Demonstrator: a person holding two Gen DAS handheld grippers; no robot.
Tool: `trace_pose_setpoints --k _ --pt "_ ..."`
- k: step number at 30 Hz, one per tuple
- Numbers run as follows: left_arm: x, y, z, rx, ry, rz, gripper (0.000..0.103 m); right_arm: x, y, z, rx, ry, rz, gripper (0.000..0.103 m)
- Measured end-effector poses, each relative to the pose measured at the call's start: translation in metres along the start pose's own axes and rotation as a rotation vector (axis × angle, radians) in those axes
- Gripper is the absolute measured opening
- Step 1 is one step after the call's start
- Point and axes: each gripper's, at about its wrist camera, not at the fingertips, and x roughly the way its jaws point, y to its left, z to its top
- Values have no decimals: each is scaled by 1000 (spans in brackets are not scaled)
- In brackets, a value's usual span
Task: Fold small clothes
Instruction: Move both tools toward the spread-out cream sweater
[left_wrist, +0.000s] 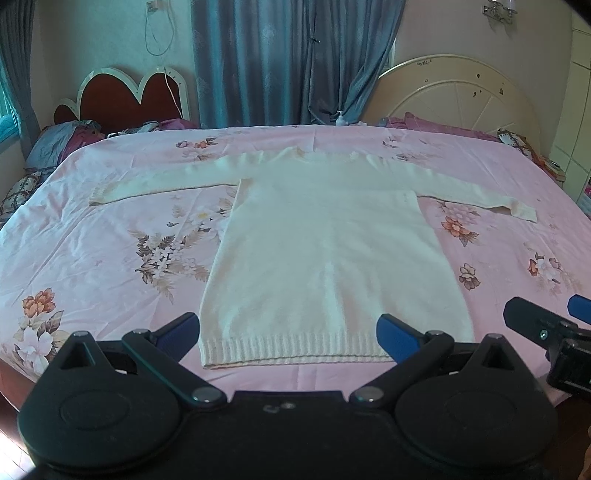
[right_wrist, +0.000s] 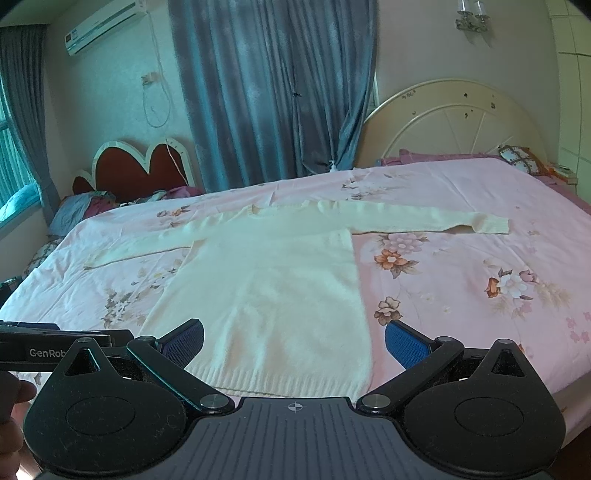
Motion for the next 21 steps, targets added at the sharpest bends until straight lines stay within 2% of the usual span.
trace_pose_setpoints --k 21 --pt "28 0 12 -6 26 -16 102 28 -11 11 3 12 -23 103"
